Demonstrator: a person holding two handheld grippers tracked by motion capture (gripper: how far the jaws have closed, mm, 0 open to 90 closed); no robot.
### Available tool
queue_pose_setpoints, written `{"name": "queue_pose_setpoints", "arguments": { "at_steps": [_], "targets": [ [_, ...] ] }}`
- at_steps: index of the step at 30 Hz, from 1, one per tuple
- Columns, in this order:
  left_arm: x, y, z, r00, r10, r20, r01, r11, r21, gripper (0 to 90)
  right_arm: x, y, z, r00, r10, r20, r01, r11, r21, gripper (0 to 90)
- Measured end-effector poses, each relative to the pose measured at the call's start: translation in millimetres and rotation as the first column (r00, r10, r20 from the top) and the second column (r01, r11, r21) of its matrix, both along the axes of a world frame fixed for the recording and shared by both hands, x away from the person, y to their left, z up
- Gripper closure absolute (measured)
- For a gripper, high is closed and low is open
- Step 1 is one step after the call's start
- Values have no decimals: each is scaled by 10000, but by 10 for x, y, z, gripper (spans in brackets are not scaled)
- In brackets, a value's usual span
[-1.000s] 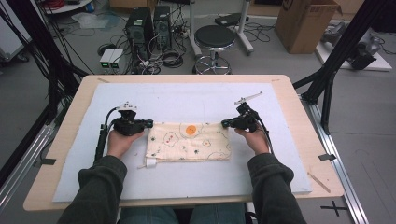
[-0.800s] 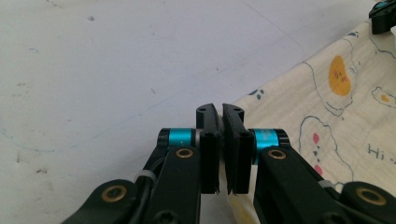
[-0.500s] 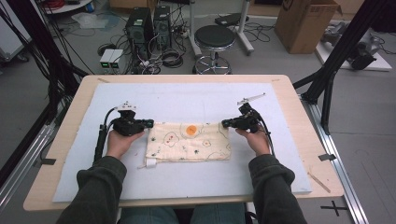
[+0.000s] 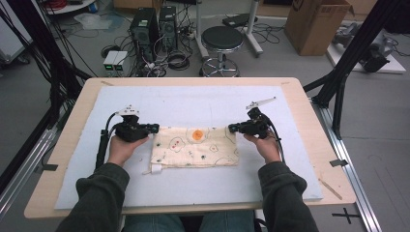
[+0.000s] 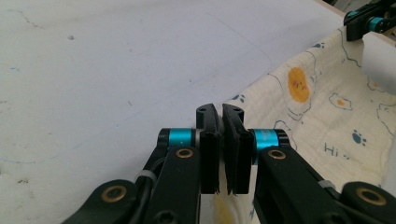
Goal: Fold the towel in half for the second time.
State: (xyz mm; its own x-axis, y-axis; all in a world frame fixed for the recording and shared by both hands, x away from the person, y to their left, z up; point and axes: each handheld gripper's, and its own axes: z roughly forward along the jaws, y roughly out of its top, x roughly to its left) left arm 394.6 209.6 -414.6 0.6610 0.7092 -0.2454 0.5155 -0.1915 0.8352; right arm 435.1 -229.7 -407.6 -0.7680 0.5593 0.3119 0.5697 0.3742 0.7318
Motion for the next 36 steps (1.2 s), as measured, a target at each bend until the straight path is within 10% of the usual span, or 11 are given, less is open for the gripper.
{"name": "queue_pose_setpoints", "arguments": {
  "at_steps": [36],
  "targets": [
    [-250, 1, 78, 9965, -752, 375, 752, 9972, 5, 848, -258, -54, 4, 9990, 406, 184, -413, 9985, 367, 854]
  ]
}}
